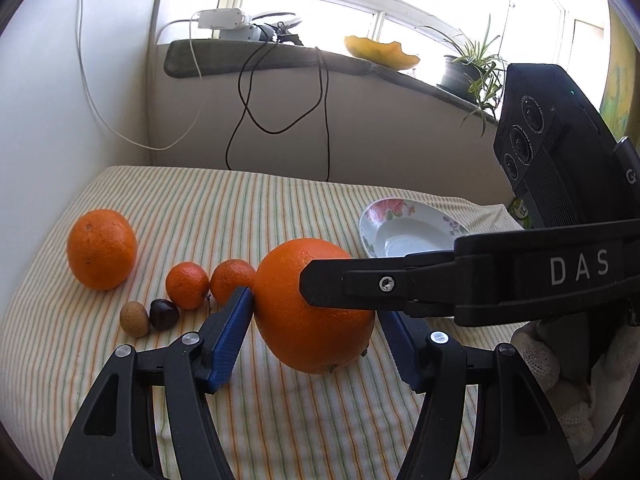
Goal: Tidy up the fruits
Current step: 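Lift the large orange with the right tool and carry it over the plate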
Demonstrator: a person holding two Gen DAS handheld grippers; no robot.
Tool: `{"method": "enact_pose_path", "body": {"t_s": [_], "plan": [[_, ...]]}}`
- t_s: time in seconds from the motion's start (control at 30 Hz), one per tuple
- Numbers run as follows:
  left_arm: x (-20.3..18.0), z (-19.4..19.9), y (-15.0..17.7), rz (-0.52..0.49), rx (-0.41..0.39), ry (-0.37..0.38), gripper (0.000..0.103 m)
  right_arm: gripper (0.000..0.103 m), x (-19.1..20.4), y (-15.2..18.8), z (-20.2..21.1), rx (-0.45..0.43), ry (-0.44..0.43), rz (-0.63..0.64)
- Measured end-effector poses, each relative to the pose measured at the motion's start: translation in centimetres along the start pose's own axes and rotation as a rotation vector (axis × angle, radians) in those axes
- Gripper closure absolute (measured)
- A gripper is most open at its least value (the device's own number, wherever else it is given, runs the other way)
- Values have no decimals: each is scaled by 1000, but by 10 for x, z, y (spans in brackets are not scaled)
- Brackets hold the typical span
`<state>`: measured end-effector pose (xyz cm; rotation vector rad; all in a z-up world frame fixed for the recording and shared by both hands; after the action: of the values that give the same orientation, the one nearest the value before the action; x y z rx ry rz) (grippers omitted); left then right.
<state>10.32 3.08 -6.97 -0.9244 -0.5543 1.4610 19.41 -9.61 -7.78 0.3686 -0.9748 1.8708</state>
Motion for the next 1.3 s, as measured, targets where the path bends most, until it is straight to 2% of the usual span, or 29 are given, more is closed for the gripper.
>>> {"method": "enact_pose_path", "body": {"t_s": [0.27,0.73,0.9,1.3], "plan": [[-22,-9,-12,-37,-7,22,39,42,-11,-6,27,-38,5,-11],[-76,-42,-32,-117,-5,86,39,43,-52,-16,85,-108,49,-57],[-96,-61,-37,-161,2,102,39,43,-73,-22,89,-121,76,-83],[-126,-102,-34,-210,79,147,39,43,-126,-28,99,-156,129,-169]]}}
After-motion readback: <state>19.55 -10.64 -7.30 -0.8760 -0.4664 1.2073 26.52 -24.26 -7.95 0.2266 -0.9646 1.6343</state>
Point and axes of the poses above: each gripper's, at about its wrist camera, not at the fingertips, and z roughly against the way its jaws point, x to its left, y to its underside, the point moved 2 cm from there along -z, roughly the way its jaws point, and after that the axes turned 4 degrees about -x, right-handed, at the moved point
